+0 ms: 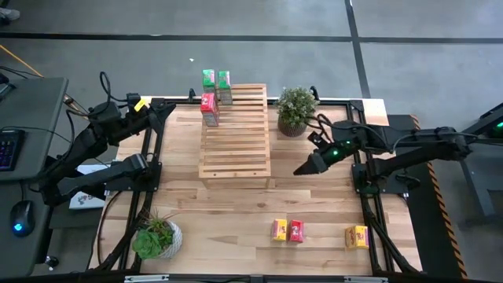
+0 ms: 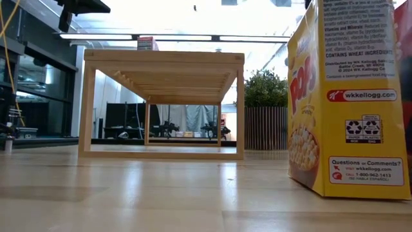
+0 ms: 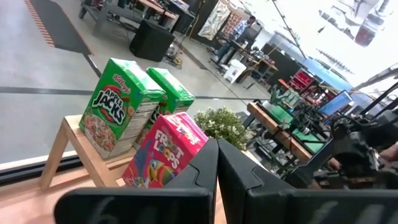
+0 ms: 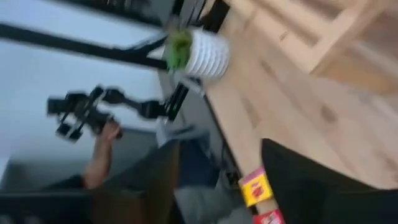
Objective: Stack cereal on shelf
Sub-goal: Put the red cereal box aligned with the other red cereal box on the shelf
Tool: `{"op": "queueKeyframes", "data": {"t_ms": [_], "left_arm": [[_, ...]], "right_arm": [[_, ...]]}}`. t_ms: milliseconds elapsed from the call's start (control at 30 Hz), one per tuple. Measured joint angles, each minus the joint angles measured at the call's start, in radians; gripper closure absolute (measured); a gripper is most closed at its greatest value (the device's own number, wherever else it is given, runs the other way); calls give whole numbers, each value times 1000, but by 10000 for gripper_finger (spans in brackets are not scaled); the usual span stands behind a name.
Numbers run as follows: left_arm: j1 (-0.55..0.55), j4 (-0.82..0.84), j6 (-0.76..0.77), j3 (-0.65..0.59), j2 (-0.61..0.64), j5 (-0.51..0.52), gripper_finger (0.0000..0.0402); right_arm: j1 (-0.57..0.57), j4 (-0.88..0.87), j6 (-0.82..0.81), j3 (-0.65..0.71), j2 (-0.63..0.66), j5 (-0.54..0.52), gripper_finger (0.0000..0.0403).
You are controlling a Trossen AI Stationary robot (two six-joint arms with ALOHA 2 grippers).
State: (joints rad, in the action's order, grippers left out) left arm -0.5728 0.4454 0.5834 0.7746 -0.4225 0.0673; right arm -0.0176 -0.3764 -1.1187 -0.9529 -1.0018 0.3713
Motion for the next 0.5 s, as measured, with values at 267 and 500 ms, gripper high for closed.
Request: {"op": "queueKeyframes", "data": {"t_ms": [267,500], "left_arm": [[0,0,8,0,0,0,402],[0,0,8,0,0,-8,402]], "right_arm": [[-35,-21,-66,-106,-119,342,53],[-316,-448,-386,-260,-155,-50,48]]}}
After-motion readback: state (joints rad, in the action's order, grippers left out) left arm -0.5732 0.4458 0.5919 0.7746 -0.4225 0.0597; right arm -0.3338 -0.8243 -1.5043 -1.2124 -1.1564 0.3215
